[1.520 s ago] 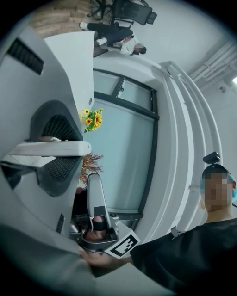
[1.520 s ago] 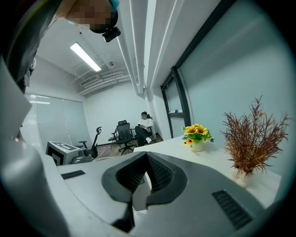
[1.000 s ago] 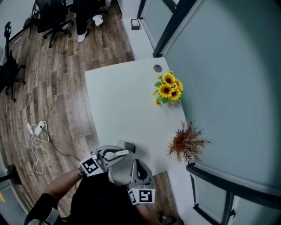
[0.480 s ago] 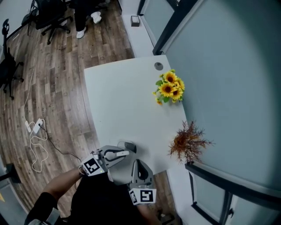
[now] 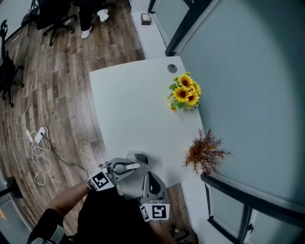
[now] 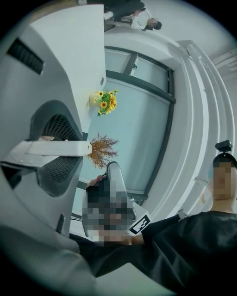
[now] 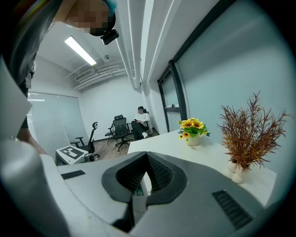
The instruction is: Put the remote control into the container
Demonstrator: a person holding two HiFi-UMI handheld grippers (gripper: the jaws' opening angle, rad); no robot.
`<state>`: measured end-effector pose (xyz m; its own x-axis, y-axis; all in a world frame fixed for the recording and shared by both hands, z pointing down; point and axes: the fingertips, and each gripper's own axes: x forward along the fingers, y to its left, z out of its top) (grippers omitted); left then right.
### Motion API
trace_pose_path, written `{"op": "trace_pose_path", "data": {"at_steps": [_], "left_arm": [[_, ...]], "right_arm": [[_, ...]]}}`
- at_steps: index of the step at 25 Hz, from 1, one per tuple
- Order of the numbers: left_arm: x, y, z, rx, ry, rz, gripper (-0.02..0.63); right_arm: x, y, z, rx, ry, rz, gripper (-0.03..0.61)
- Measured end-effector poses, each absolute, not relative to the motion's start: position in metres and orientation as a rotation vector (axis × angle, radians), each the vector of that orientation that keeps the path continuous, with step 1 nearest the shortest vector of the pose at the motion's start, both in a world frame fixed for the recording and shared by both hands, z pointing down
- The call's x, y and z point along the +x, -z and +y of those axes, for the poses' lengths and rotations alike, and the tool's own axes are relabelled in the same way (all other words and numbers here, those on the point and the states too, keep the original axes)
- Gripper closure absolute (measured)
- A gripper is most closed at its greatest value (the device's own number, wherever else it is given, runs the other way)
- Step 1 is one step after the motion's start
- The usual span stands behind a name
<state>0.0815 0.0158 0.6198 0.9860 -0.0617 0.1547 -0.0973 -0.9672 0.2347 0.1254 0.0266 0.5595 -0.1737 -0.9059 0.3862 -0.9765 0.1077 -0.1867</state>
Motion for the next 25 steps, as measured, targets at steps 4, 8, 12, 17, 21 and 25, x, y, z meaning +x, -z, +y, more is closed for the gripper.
{"op": "trace_pose_path", "data": {"at_steps": [4,8,12,17,21,25], "left_arm": [[0.082,-0.624,0.019,2.886,-0.222,-0.112,0.518],[0.082,-0.629,0.021,2.895,-0.240,-0.102,0.518],[0.082,-0.634,0.021,2.891,-0.241,-0.104,0.518],[0.082,-0.638,0.025,2.888,-0.250,-0.103,0.518],[0.082,-0.640,0.026,2.901,-0.251,-0.109,0.518],[0.082,-0.640,0.027,2.909,-0.254,-0.120,0.518]], "right_arm": [[0.125,-0.560,0.027,1.891,-0.601,-2.200,0.574],[0.123,-0.559,0.027,1.896,-0.603,-2.201,0.574],[0.122,-0.563,0.029,1.881,-0.618,-2.192,0.574],[0.121,-0.560,0.028,1.886,-0.611,-2.200,0.574],[0.122,-0.562,0.029,1.884,-0.610,-2.196,0.574],[0.122,-0.563,0.028,1.876,-0.604,-2.197,0.574]]}}
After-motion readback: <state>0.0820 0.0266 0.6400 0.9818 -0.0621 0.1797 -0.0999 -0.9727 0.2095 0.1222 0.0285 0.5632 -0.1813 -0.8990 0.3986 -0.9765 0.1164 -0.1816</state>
